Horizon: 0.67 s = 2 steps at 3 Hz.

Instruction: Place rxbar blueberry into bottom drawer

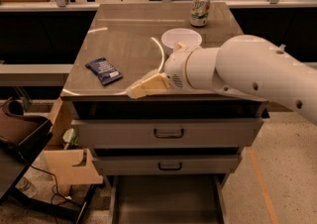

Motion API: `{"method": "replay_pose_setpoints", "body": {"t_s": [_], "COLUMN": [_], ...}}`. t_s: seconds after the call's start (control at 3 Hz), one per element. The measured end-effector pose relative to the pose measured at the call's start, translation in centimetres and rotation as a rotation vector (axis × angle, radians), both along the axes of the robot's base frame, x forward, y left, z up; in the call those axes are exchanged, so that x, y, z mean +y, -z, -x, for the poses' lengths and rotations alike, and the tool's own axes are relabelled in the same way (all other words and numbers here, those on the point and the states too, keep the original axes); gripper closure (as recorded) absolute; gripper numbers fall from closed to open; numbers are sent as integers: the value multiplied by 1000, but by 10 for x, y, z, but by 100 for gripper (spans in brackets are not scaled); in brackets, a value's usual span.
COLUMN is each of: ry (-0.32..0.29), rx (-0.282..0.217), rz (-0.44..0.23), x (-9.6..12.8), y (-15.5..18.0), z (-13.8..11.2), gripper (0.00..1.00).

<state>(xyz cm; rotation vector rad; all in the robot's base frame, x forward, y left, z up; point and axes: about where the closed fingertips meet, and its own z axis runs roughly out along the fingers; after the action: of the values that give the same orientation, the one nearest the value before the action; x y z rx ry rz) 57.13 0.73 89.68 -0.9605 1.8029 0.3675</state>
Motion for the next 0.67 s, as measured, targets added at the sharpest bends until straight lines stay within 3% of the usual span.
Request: {"method": "replay_pose_setpoints", "body": {"t_s": [0.67], "ry": [-51], "rx": [31], "rz": [-92], "x": [49], "y": [26], "z": [-15], "gripper": [0]}}
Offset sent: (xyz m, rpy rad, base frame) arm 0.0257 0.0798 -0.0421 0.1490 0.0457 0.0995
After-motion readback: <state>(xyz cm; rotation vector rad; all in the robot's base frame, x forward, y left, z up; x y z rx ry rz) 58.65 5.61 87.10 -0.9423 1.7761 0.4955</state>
